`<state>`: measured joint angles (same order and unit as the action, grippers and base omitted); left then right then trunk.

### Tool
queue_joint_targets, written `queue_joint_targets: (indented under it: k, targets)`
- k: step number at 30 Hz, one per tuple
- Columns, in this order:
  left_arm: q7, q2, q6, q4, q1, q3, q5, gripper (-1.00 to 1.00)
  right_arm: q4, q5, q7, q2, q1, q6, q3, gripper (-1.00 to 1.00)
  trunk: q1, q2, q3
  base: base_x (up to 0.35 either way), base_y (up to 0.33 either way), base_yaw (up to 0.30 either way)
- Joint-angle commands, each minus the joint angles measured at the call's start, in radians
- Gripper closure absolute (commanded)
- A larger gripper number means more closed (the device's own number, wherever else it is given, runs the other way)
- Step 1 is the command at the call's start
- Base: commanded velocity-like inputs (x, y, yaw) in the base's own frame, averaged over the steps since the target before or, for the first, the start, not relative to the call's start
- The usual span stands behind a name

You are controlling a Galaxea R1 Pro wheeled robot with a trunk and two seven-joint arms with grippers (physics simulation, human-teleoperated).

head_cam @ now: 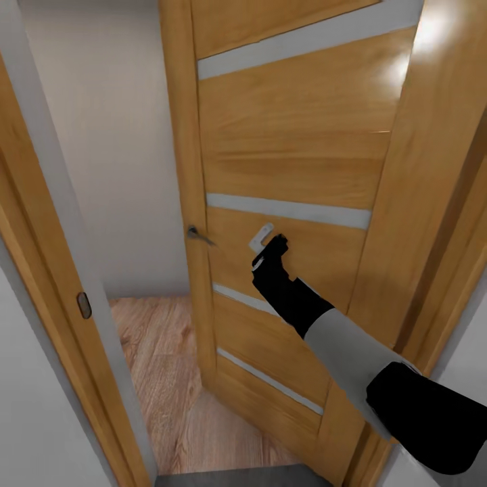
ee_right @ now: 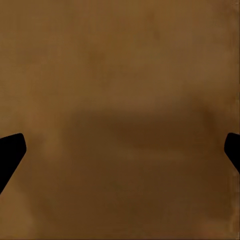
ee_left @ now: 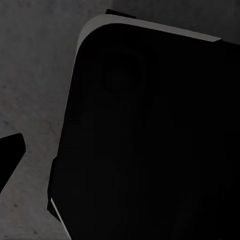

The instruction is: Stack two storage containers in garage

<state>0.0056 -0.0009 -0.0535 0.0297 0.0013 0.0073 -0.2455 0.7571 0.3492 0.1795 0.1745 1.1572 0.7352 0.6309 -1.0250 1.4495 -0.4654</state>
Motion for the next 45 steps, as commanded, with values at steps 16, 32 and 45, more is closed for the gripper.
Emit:
queue_joint_targets:
  k: [16,32,45]
  targets:
    - [0.001,-0.001,-0.001,0.001,0.000,0.001,-0.005,-1.00,-0.158,-0.103,0.005,0.000,0.114,-0.033,-0.002,-1.00,0.000,0.000,-0.001,0.000,0.000,0.000]
    - [0.001,-0.001,-0.001,0.001,0.000,0.000,-0.004,-1.00,0.108,-0.112,-0.010,0.000,0.106,0.005,0.013,-1.00,0.000,0.000,-0.001,0.000,0.000,0.000]
    - [-0.001,-0.002,-0.002,0.001,0.000,-0.001,-0.002,-1.00,0.250,-0.121,0.001,0.000,0.118,0.066,0.135,-1.00,0.000,0.000,-0.001,0.000,0.000,0.000]
